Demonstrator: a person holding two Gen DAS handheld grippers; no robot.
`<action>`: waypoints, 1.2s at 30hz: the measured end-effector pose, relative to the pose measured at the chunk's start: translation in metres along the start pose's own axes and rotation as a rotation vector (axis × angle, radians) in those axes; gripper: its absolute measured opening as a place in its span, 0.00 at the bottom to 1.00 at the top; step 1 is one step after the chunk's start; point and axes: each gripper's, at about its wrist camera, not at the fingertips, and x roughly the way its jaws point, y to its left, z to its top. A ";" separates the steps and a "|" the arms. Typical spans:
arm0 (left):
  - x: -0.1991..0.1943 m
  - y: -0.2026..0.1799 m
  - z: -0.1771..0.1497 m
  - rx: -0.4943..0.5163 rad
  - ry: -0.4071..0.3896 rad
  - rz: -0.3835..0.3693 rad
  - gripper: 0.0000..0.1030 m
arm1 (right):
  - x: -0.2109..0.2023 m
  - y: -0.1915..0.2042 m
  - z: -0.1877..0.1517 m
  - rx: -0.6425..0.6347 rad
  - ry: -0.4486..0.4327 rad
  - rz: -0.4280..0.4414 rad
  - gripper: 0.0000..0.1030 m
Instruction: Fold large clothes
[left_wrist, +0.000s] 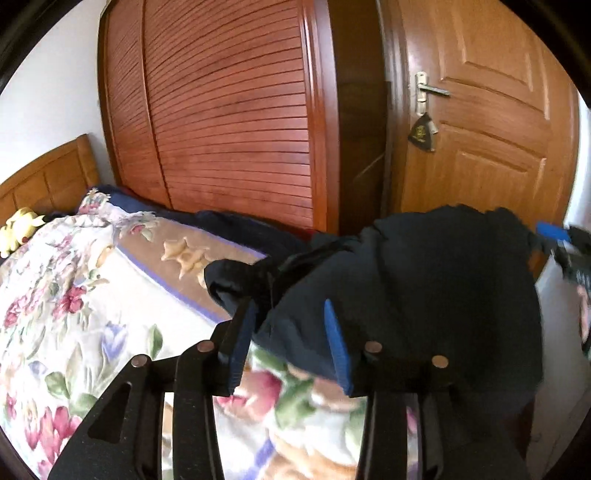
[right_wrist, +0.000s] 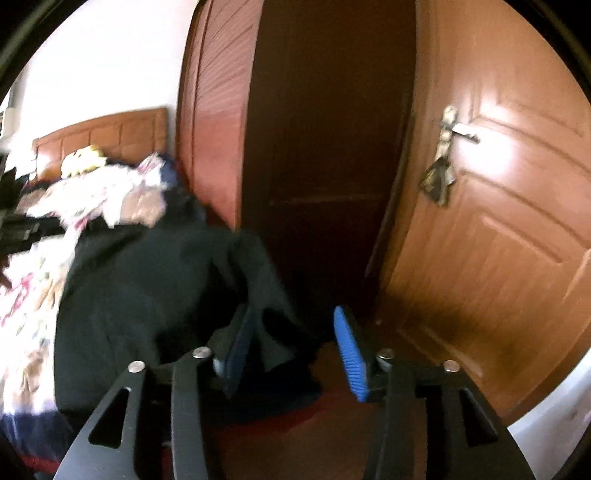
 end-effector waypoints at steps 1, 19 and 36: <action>-0.006 0.003 -0.005 -0.004 -0.002 -0.010 0.39 | -0.007 0.002 0.002 0.000 -0.009 0.005 0.51; -0.125 0.045 -0.088 -0.069 -0.077 0.019 0.79 | 0.044 0.047 -0.008 -0.002 0.142 0.143 0.63; -0.245 0.085 -0.138 -0.167 -0.096 0.202 0.79 | -0.062 0.154 0.021 -0.054 0.069 0.232 0.68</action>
